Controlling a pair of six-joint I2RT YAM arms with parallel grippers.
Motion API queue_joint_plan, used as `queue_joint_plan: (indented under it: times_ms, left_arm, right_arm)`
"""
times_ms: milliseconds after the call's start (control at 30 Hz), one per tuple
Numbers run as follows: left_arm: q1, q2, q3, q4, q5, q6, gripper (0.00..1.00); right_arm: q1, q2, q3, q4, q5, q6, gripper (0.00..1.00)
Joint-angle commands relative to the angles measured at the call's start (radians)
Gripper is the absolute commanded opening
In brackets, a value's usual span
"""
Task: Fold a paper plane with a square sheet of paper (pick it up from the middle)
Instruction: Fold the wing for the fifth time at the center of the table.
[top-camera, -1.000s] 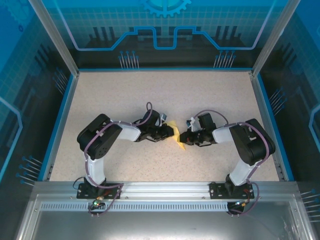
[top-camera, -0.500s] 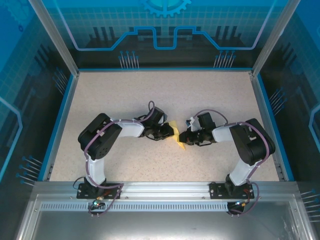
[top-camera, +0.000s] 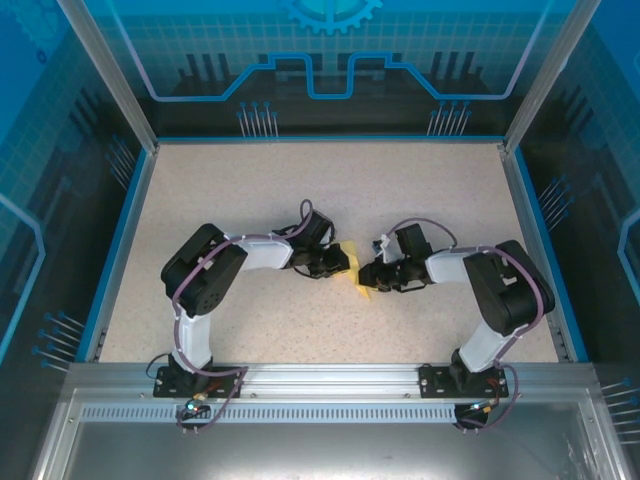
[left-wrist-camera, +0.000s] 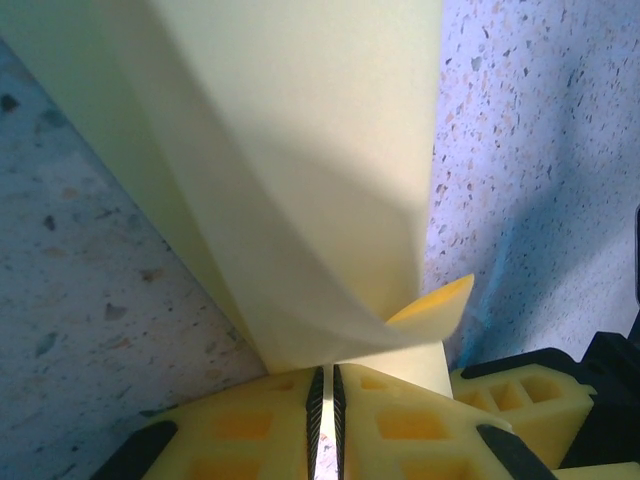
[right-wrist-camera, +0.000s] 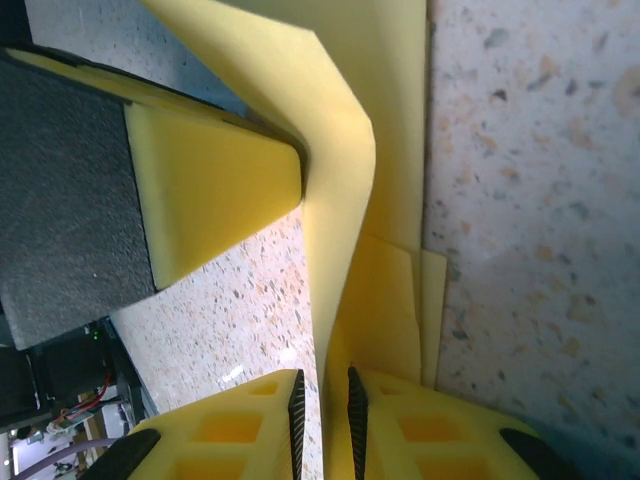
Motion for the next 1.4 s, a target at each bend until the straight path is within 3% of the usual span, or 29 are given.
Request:
queue_joint_plan:
  times_ms: [0,233,433,800,967,1167,1367]
  left_arm:
    - [-0.004,0.047,0.001,-0.094,-0.057,0.014,0.15]
    - [-0.004,0.044,0.001,-0.094,-0.055,0.02,0.15]
    - [-0.004,0.043,0.004,-0.092,-0.054,0.021,0.15]
    - [-0.003,0.037,0.013,-0.093,-0.047,0.022,0.15]
    - [-0.004,-0.007,0.01,-0.024,0.018,0.037,0.18]
    - [-0.012,-0.08,0.0,0.12,0.126,0.048,0.21]
    - [-0.029,-0.101,-0.07,0.185,0.119,0.031,0.21]
  right_arm:
    - [-0.01,-0.039,0.008,-0.092,0.003,-0.029,0.22]
    - [-0.018,-0.078,-0.018,-0.144,-0.003,-0.049,0.21]
    - [-0.018,-0.031,-0.02,-0.165,0.003,-0.06,0.12]
    - [-0.02,0.031,-0.017,-0.147,0.007,-0.056,0.13]
    - [-0.02,0.034,-0.009,-0.165,0.02,-0.063,0.13]
    - [-0.01,0.028,0.008,-0.234,0.102,-0.085,0.12]
    - [0.025,0.026,0.025,-0.29,0.215,-0.09,0.12]
